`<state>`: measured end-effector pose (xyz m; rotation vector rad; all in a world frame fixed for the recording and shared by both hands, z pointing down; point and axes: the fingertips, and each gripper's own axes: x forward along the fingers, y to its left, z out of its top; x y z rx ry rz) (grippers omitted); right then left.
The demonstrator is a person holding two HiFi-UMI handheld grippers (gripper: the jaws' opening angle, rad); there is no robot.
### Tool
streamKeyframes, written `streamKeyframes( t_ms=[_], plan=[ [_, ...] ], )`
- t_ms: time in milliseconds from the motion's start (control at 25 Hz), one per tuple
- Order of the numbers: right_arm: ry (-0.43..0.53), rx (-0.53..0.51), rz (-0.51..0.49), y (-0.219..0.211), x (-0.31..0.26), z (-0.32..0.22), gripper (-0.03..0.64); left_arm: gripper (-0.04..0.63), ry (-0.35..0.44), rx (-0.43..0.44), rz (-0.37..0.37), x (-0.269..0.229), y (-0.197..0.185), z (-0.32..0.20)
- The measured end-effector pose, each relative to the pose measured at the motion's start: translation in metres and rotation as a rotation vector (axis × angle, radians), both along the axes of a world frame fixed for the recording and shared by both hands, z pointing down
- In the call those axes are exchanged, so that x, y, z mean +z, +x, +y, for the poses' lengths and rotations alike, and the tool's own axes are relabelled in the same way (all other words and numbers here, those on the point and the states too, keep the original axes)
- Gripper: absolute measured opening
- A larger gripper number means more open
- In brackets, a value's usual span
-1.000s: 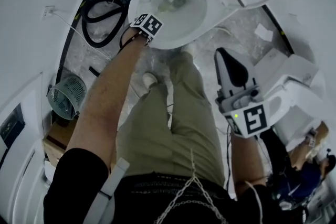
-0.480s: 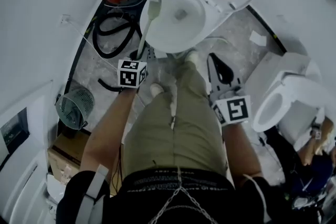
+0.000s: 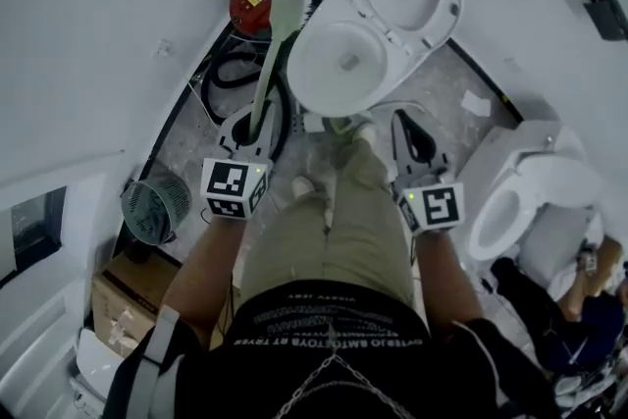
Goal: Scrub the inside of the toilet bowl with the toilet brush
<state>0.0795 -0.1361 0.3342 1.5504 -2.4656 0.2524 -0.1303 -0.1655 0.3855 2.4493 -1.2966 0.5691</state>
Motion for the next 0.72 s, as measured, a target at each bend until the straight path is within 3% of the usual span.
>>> streamKeyframes(
  t_ms=[320,520,720],
  plan=[
    [0.155,-0.049,0.009,-0.01,-0.113,0.02,0.003,0.002,0.169,-0.025,0.039,-0.138,-0.014,0.029],
    [0.189,-0.077,0.03,-0.033,-0.166,0.018,0.003,0.002,0.227,-0.039,0.059,-0.202,-0.031,0.019],
    [0.17,-0.093,0.048,-0.034,-0.176,0.034,0.003,0.002,0.259,-0.044,0.021,-0.234,-0.039,0.032]
  ],
)
